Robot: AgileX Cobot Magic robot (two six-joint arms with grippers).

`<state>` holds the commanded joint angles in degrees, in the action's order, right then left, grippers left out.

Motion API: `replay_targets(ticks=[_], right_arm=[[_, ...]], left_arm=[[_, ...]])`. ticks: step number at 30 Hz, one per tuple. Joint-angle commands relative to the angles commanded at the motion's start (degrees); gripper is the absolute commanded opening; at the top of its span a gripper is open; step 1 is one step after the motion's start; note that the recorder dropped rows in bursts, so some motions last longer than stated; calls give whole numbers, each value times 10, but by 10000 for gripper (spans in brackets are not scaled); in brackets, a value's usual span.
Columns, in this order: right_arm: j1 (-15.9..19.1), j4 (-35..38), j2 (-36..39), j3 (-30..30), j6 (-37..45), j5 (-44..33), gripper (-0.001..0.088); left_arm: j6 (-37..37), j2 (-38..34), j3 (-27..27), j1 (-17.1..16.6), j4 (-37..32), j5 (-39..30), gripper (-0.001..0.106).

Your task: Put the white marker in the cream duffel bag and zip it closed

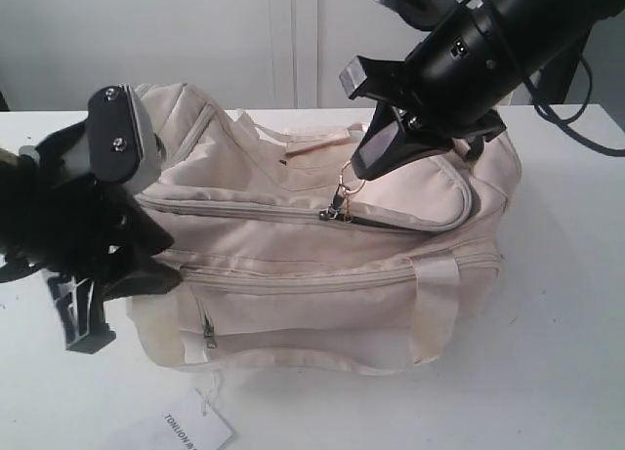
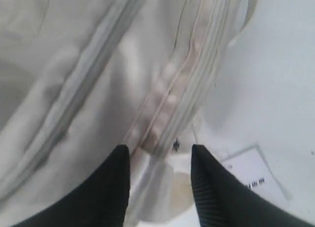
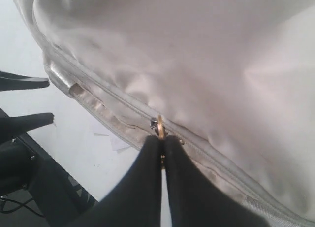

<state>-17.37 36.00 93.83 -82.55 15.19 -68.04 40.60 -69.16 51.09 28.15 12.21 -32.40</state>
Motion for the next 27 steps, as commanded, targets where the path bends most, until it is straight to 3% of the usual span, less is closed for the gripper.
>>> replay_targets(ticks=[3,5,9,14,23,27], right_arm=[[0,0,0,0,0,0,0],[0,0,0,0,0,0,0],[0,0,1,0,0,2,0],[0,0,3,0,0,5,0],[0,1,4,0,0,-2,0],[0,1,4,0,0,-8,0]], left_arm=[[-66,1,41,0,-107,-48,443],[-75,5,70,0,-134,-66,443],[-56,5,106,0,-126,-67,443],[114,2,108,13,-99,-56,511],[104,-40,108,94,-131,-6,543],[104,-65,108,117,-144,61,543]])
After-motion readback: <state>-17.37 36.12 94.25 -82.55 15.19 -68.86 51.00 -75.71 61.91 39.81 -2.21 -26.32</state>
